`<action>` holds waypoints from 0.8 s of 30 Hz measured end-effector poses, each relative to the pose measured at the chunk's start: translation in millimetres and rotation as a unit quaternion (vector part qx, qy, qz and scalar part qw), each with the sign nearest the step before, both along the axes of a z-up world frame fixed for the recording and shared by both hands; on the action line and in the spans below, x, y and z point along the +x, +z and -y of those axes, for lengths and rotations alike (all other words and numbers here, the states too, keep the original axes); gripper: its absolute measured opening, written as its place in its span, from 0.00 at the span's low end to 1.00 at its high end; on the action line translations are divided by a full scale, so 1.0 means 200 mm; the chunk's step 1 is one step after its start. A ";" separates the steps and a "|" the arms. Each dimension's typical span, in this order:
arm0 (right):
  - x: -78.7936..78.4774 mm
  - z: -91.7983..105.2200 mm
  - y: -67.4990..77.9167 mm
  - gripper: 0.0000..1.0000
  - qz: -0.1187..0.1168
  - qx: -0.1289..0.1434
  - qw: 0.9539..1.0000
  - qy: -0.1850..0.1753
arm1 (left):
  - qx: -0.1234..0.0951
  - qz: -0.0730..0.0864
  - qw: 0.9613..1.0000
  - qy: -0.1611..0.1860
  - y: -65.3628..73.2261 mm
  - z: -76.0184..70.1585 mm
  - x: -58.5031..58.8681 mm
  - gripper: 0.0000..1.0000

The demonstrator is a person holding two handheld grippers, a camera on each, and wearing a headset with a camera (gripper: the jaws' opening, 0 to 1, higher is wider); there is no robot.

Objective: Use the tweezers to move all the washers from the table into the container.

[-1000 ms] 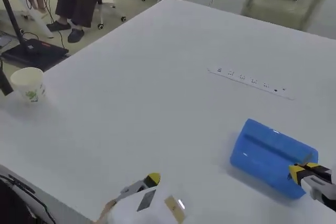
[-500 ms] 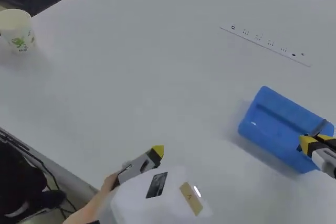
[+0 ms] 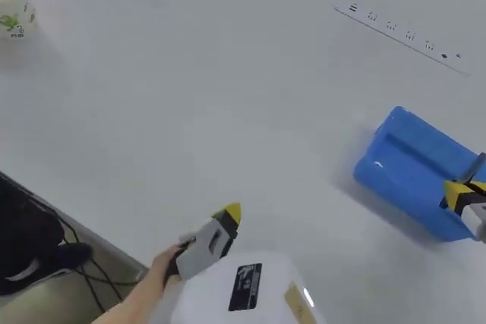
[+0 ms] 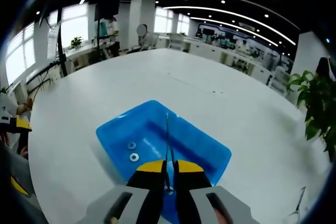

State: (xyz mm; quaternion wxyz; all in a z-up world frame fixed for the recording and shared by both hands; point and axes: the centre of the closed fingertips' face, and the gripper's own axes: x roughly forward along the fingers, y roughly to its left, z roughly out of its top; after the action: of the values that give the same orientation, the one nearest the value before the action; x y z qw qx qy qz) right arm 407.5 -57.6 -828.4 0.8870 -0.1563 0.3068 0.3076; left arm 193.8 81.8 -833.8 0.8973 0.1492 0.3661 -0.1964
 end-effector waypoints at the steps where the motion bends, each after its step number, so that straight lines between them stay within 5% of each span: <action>1: 0.00 0.00 0.00 0.03 -0.001 0.001 1.000 -0.002 | 0.002 -0.002 1.000 -0.001 0.00 0.00 0.00 0.86; 12: 0.02 0.06 0.00 0.04 -0.013 0.019 0.999 -0.035 | 0.007 -0.011 1.000 -0.001 -0.02 -0.01 0.00 0.82; 16: 0.01 0.07 0.04 0.04 -0.004 0.015 0.999 -0.029 | 0.042 -0.002 0.999 -0.002 -0.03 -0.04 0.00 0.77; 18: 0.01 0.08 0.07 0.04 0.003 0.021 0.999 -0.028 | 0.023 0.016 1.000 -0.006 0.00 -0.01 0.02 0.80; 19: 0.01 0.09 0.09 0.04 0.005 0.024 0.999 -0.028 | 0.011 0.012 1.000 -0.008 0.01 0.00 0.01 0.79; 24: 0.00 0.09 0.21 0.03 0.033 0.038 0.999 -0.014 | 0.009 0.023 0.999 -0.026 0.03 0.03 0.01 0.77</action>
State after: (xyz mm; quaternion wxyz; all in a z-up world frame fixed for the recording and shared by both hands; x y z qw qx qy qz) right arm 408.0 -76.0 -786.1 0.9062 -0.1285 0.2679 0.3008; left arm 195.8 76.3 -826.8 0.8987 0.1717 0.3430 -0.2127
